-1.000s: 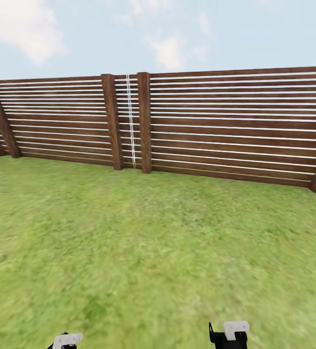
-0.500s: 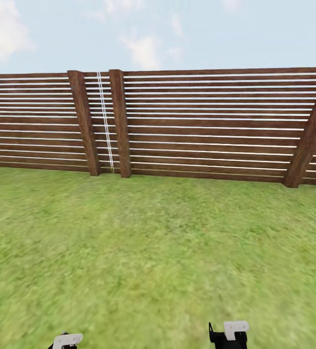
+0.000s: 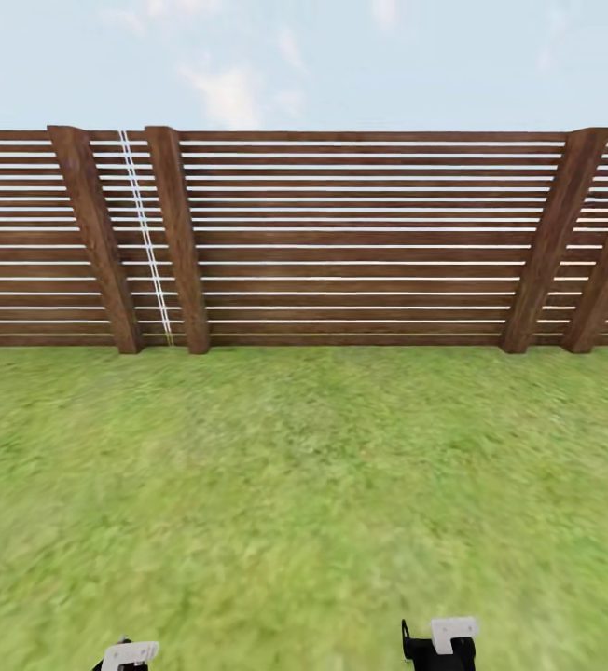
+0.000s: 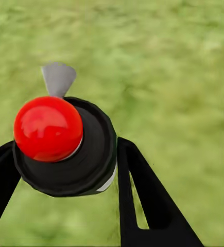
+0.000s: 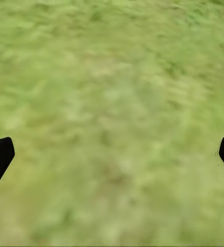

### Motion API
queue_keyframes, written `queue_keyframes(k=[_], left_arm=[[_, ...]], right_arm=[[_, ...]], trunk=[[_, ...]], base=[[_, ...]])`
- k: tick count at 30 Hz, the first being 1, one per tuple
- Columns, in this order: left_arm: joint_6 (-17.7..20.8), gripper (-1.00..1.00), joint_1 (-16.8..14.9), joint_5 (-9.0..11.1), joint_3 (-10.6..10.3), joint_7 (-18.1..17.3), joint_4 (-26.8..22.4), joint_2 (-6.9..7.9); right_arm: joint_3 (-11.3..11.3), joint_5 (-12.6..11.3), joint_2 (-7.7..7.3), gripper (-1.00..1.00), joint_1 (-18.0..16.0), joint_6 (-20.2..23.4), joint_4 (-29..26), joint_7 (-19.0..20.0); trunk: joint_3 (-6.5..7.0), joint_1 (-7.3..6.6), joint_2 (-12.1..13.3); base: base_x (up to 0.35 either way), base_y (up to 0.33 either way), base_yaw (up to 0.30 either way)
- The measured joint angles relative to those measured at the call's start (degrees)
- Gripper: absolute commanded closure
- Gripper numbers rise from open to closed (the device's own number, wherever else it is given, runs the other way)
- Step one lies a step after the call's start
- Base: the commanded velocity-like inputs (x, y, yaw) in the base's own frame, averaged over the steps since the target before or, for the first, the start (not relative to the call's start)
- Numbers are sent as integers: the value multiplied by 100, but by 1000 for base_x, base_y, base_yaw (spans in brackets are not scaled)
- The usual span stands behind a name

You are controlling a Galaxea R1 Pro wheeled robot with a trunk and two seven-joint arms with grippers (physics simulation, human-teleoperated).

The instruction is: Pick up the pesticide atomizer in the garden and spray insectifuge to fully cover both potted plants in the garden.

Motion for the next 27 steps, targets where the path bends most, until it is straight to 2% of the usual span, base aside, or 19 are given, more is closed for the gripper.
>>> queue_keyframes(k=[27], left_arm=[[0, 100, -1, -1, 0, 0, 6, -9]], right_arm=[[1, 0, 0, -100, 0, 0, 0, 0]], trunk=[[0, 0, 0]], base=[[340, 0, -265]])
